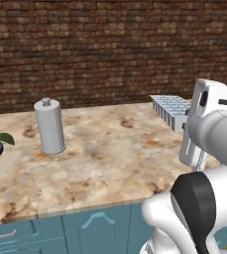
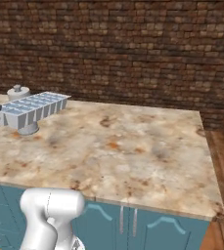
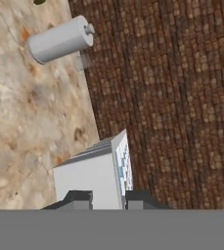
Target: Open the freezer door, pick up the ice cube tray from the freezer, and place it on the dining counter.
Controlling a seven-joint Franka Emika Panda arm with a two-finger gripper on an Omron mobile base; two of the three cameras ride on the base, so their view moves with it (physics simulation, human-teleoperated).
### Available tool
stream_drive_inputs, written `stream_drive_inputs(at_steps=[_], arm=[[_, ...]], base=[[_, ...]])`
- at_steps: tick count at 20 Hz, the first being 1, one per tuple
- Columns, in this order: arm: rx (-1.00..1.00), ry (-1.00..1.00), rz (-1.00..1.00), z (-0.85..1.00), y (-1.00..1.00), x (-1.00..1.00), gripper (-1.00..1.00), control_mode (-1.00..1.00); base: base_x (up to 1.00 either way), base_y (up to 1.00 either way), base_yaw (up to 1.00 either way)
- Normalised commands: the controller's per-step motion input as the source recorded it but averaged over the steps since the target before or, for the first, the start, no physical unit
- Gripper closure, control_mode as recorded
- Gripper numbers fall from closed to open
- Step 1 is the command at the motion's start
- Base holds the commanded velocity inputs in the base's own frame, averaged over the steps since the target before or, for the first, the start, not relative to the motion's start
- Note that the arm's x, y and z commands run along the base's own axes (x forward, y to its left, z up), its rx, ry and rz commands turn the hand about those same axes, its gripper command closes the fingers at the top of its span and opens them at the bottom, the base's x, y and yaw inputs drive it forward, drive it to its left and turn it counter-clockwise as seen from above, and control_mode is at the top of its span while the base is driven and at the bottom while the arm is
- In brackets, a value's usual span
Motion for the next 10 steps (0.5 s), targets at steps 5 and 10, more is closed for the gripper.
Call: stream_drive_inputs(at_steps=[5,10], arm=[[0.0,0.0,0.0,0.0,0.0,0.0,1.0,1.0],[0.0,0.0,0.0,0.0,0.0,0.0,1.0,1.0]], base=[[0.39,-0.3,0.12],[0.32,-0.15,0.06]])
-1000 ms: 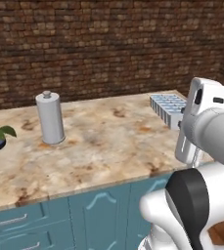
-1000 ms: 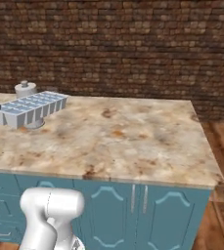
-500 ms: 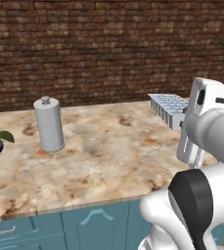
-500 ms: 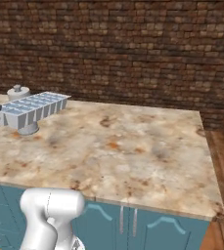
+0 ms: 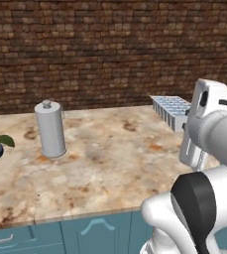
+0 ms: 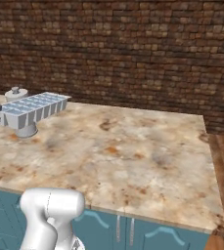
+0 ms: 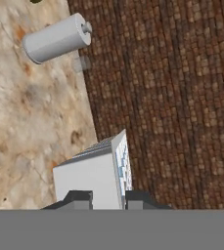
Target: Open the freezer door, pick up the ice cube tray from the freezer, and place it on the dining counter.
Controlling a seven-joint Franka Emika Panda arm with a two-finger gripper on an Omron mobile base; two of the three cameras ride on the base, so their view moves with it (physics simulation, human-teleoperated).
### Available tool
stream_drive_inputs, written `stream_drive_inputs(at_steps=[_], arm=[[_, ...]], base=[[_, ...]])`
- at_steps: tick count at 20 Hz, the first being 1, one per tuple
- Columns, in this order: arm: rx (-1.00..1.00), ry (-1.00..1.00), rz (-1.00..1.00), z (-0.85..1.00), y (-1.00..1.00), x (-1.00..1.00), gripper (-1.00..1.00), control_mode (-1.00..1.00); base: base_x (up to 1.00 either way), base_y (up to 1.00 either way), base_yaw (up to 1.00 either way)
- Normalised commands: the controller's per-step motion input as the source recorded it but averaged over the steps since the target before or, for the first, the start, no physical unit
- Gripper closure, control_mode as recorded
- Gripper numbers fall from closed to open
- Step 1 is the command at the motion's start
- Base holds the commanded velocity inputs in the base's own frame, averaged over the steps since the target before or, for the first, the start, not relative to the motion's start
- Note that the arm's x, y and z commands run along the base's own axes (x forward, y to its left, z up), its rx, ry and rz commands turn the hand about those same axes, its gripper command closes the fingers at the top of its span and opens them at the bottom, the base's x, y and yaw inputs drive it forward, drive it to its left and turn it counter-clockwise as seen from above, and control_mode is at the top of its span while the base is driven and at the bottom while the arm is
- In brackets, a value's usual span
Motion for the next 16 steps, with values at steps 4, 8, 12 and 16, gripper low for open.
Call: stream_drive_inputs(at_steps=[4,8,12,16], arm=[[0.0,0.0,0.0,-0.16,-0.01,0.26,1.0,-1.0],[0.02,0.03,-0.02,-0.39,-0.01,0.54,1.0,-1.0],[0.02,0.05,-0.03,-0.44,0.0,0.59,1.0,-1.0],[0.0,0.04,-0.03,-0.46,0.0,0.67,1.0,-1.0]], base=[[0.09,0.0,0.0],[0.0,0.0,0.0],[0.0,0.0,0.0],[0.0,0.0,0.0]])
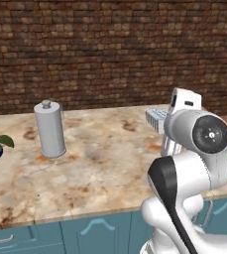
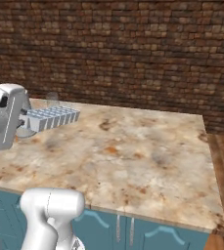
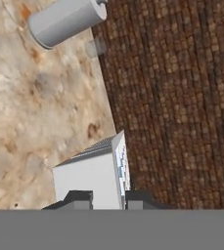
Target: Open the freezer door, pick up the ice cube tray from the freezer, and place it on the dining counter.
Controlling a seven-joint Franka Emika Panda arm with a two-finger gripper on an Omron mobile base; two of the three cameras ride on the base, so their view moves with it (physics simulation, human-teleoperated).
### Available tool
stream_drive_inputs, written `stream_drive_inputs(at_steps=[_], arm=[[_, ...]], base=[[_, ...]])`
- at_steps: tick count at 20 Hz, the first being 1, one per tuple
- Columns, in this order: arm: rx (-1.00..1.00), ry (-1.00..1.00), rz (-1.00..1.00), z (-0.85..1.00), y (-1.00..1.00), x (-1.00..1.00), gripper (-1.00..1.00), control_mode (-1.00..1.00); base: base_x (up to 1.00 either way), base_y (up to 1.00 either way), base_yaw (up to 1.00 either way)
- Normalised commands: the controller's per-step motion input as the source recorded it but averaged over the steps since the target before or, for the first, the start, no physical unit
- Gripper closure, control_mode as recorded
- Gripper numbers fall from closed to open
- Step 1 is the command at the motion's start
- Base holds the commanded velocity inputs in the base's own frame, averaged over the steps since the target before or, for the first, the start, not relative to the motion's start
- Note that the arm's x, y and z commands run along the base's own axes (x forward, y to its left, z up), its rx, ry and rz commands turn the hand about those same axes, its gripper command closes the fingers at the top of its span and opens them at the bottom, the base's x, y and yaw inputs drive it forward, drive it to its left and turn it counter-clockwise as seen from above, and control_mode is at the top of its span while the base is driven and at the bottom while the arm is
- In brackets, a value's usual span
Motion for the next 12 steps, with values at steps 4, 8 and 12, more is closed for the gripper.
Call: stream_drive_inputs(at_steps=[4,8,12], arm=[[0.03,0.05,-0.02,-0.37,0.0,0.61,1.0,-1.0],[0.03,0.07,-0.01,-0.39,0.0,0.55,1.0,-1.0],[0.03,0.05,0.0,-0.33,0.0,0.69,1.0,-1.0]], base=[[0.0,0.0,0.0],[0.0,0.0,0.0],[0.0,0.0,0.0]])
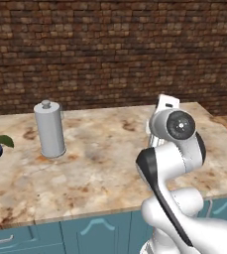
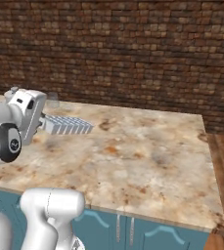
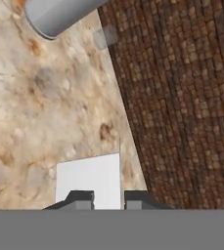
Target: Open the freezer door, pick up the ice cube tray from the freezer, and place it on the dining counter.
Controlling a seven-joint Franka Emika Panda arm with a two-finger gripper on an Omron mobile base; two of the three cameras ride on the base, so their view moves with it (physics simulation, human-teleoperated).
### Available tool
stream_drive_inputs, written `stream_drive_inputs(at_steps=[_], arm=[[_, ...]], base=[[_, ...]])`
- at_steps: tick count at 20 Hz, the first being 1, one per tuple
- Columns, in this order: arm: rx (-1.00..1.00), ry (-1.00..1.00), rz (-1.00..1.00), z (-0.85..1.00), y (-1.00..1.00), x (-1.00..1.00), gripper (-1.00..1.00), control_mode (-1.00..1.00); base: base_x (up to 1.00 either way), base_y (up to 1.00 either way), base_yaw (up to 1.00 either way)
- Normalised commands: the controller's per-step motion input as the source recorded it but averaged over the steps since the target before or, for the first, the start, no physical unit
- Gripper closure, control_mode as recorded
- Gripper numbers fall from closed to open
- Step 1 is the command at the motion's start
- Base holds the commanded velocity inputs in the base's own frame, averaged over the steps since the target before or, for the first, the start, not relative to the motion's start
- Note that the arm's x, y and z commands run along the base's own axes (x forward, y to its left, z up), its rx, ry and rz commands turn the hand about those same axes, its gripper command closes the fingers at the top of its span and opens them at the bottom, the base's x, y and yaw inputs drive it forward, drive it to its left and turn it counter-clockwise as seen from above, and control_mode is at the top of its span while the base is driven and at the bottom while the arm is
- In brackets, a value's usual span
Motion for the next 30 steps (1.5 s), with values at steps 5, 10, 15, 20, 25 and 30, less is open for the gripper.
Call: stream_drive_inputs(at_steps=[5,10,15,20,25,30], arm=[[0.01,0.0,0.0,-0.39,0.0,0.82,1.0,-1.0],[0.0,0.0,0.0,-0.41,0.0,0.75,1.0,-1.0],[0.0,0.0,0.0,-0.38,0.0,0.59,1.0,-1.0],[0.0,0.0,0.0,-0.33,0.0,0.52,1.0,-1.0],[0.0,0.07,0.0,-0.3,0.0,0.33,1.0,-1.0],[0.01,0.15,0.0,-0.27,0.0,0.17,1.0,-1.0]], base=[[0.0,0.0,0.0],[0.0,0.0,0.0],[0.0,0.0,0.0],[0.0,0.0,0.0],[0.0,0.0,0.0],[0.0,0.0,0.0]])
